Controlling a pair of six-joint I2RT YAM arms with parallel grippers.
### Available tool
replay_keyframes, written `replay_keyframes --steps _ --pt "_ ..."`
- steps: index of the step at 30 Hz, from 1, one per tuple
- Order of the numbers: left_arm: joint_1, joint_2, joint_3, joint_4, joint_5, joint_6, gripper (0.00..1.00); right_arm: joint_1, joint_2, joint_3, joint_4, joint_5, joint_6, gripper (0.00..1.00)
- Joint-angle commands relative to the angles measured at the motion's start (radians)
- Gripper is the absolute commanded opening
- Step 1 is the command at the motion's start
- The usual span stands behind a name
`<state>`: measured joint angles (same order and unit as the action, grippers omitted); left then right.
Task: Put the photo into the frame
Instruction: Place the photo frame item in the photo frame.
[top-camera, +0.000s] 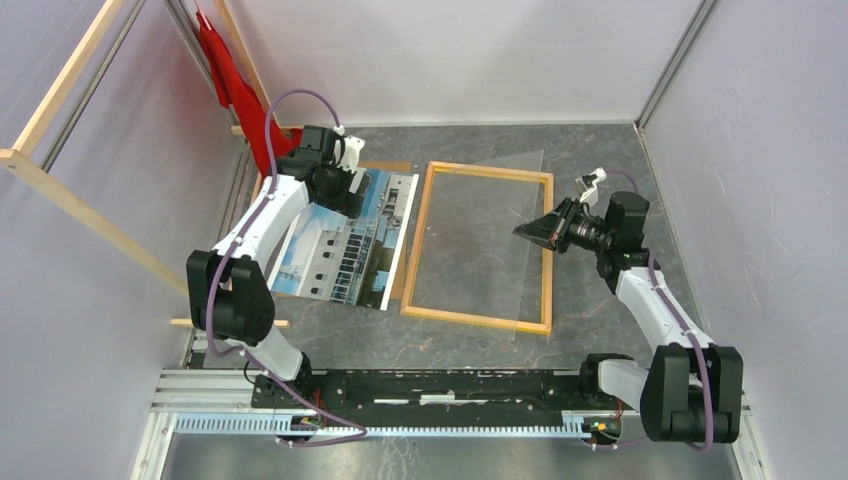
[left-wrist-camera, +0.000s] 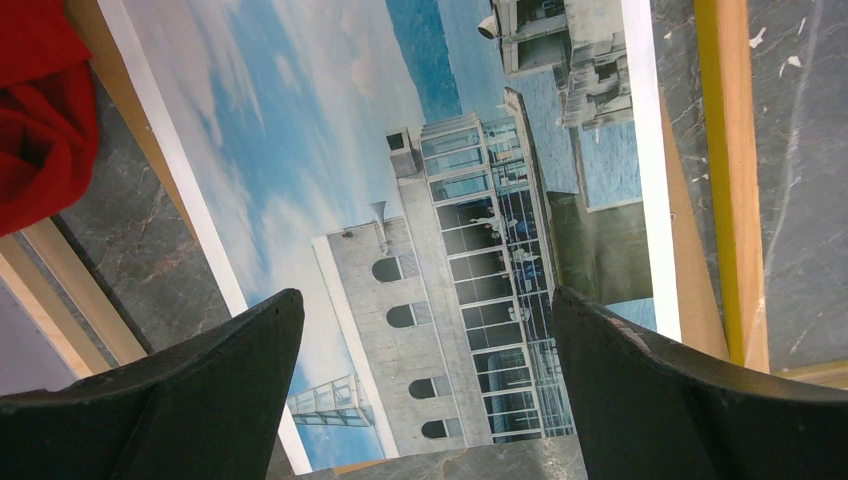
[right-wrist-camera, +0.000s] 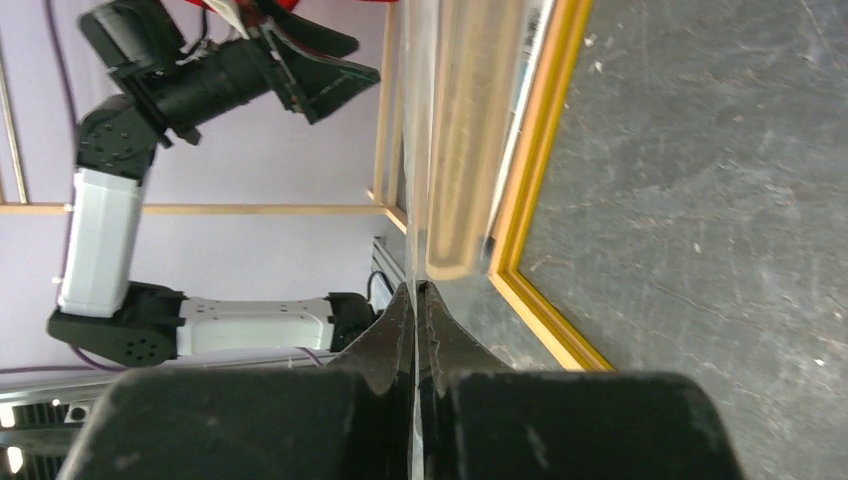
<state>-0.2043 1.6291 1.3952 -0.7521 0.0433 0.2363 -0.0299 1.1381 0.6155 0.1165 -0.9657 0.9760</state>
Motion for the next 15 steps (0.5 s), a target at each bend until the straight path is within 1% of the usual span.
replay_keyframes --steps 1,7,10,15 --pt "-0.001 -0.040 -0.011 0.039 -0.004 0.059 1.00 0.004 0.030 0.017 0.004 -0.010 -0.124 0.00" --pt "-0.003 -0.032 -0.032 0.037 0.018 0.058 1.00 0.003 0.113 0.085 -0.083 0.005 -0.250 0.00" --pt "-0.003 -0.030 -0.043 0.038 0.026 0.060 1.00 0.002 0.163 0.153 -0.180 0.030 -0.339 0.00" --pt "-0.003 -0.038 -0.067 0.038 0.036 0.068 1.00 0.001 0.234 0.205 -0.230 0.061 -0.410 0.00"
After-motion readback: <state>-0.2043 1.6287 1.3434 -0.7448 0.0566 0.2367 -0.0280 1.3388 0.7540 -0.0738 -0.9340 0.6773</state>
